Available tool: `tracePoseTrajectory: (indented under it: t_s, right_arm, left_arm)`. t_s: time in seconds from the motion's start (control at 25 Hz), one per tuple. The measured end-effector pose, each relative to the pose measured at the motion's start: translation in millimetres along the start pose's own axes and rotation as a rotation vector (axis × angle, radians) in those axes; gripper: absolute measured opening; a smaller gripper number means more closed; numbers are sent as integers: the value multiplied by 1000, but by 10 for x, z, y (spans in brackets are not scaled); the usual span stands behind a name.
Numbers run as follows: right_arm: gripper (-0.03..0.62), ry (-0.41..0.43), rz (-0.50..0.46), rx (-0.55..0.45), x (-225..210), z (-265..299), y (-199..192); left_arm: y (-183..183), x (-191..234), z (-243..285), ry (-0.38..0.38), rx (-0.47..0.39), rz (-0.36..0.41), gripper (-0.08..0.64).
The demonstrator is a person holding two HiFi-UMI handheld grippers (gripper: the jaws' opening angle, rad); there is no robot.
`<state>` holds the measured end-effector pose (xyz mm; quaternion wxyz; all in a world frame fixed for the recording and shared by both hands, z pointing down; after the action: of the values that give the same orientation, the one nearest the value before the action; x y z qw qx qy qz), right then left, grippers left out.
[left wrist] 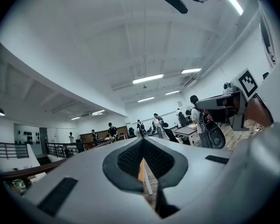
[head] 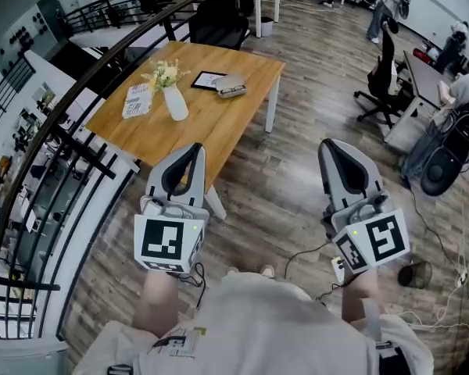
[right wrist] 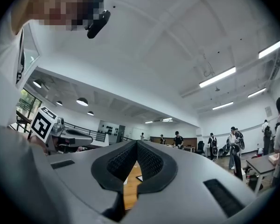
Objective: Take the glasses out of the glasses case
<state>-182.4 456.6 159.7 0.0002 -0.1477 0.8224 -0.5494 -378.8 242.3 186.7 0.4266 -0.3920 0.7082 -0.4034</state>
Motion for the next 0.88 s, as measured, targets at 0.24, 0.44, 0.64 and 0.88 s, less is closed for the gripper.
tracePoseTrajectory:
  t_s: [0.24,0.44,0.64,0.88]
  right_arm:
    - [25,9,20,15,-117,-60,-3]
    - [28,20,60,-17,-238,-136,-43]
    - [196,13,81,-18,-415,-280,-71]
    - [196,0,71,-25,-587,-342,-84]
  left_arm:
    - [-10,-107,51,15,25,1,15]
    - [-36,-300,103,25,35,4,15]
    - [-9,-453,110,57,33,-6,15]
    - [-29,-474,154,84,21,-4,15]
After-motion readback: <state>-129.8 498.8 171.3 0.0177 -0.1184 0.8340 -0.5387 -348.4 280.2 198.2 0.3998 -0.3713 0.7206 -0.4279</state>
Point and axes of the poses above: the fingertips, and each gripper's own axes: z forward along the fingers, x to its left, y out of its top, the point moved 10 cm from there along -z, backward along the fingers, and after that the axes turned 15 degrees about -x, right-handed, at the moved point
